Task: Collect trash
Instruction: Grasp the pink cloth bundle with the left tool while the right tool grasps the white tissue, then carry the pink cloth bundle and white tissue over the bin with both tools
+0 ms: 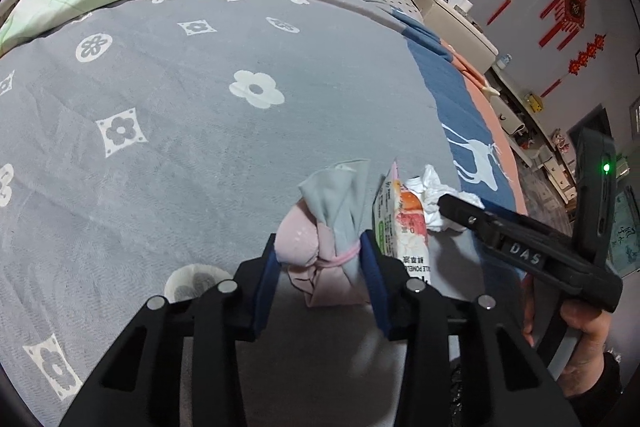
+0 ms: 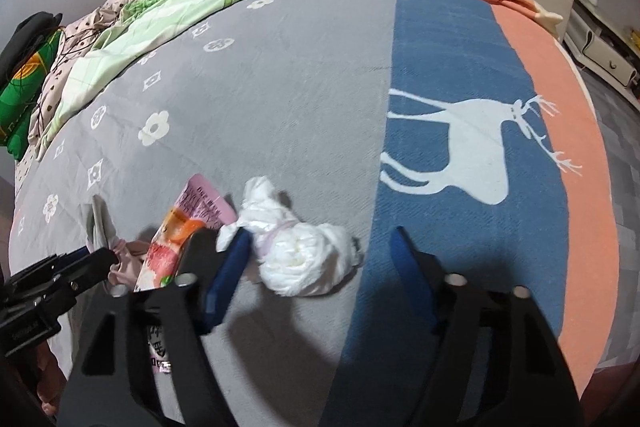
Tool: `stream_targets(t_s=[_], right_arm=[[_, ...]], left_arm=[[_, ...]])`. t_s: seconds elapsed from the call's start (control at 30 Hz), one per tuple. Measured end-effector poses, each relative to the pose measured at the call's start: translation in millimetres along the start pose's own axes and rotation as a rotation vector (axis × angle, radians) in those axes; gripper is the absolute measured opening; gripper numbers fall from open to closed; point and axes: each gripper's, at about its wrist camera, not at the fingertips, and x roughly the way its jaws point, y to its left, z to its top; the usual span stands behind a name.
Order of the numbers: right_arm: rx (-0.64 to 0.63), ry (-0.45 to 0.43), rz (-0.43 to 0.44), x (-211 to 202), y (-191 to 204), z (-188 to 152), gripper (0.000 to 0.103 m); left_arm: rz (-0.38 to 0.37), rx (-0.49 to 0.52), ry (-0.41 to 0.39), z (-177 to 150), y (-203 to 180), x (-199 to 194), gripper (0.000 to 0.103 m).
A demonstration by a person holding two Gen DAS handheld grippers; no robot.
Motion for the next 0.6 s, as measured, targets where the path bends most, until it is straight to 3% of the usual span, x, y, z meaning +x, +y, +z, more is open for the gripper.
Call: stream_targets(t_s=[0.03, 0.13, 0.6], right_arm=[[0.002, 0.009, 0.019, 1, 2, -1, 0.046], [-0.004, 0.007, 0.017, -1, 9, -2, 0.040], [0.027, -0.063, 0.028, -46, 3, -6, 0.038]], left_arm=[[0.000, 0.000, -0.001, 0, 0, 0, 0.036], [-0.004, 0.003, -0.003, 0, -1, -1, 0.035], [-0.030, -0.009, -0.011, -5, 0, -11, 0.027]])
